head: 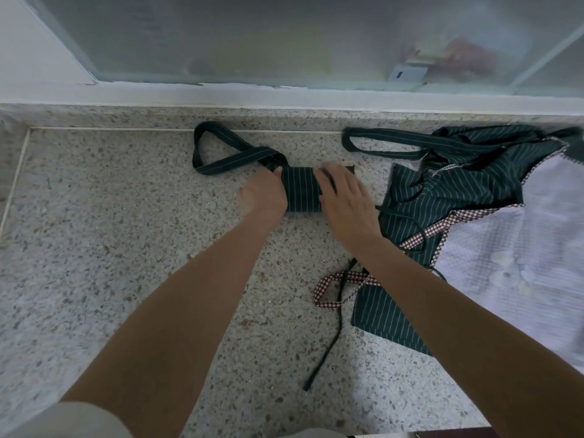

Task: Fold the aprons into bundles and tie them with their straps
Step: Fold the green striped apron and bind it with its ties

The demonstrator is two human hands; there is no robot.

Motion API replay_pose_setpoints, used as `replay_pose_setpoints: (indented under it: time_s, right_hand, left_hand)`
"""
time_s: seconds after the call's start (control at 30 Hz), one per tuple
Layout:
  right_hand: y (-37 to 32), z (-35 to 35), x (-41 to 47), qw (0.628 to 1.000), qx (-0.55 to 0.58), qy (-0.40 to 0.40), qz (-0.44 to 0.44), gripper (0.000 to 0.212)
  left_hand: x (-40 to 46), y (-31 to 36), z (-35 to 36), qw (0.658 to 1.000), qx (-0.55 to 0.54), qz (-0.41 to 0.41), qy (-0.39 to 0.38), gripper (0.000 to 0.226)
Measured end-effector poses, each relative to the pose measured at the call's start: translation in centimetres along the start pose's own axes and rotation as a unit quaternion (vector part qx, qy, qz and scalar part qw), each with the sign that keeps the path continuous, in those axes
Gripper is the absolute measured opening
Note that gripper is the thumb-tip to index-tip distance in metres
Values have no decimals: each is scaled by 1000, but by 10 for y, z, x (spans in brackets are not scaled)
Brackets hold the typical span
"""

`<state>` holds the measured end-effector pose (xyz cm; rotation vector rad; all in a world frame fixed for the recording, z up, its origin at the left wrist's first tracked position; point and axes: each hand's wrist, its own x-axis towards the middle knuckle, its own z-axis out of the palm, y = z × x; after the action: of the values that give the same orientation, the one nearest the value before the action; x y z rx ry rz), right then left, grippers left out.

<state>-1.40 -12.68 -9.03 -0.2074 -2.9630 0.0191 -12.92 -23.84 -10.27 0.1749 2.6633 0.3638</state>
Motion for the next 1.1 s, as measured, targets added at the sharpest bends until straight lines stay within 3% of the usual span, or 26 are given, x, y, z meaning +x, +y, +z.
replay_pose_setpoints:
  time_s: [0.07,0.2,0.4,0.57,0.73,0.8,0.93,1.1]
  right_hand:
    - [-2,1,5,997,54,-58,2,42]
    - [5,-2,14,971,108,-203,63,57]
    - [6,-5,20,954,117,-252,110,70]
    - [5,-4,15,950,109,-258,137,71]
    - [0,-11,28,955,86,-270,84,64]
    - [2,-15,34,952,72,-290,66,65]
    - [5,-16,38,940,91,-323,56,72]
    - [-3,-10,36,938,98,-324,76,73]
  left_hand:
    - [1,2,1,1000,-5,-1,17,52]
    - [2,1,0,1000,17,-1,15,56]
    - [6,4,-4,996,83,12,-16,49]
    - [7,7,-3,997,72,-3,-13,51]
    - [-2,4,-2,996,84,8,42,47]
    - [-3,1,-1,997,54,8,55,50]
    - [3,2,-2,994,-94,-50,-9,61]
    - [5,-8,-10,974,-210,6,-83,58]
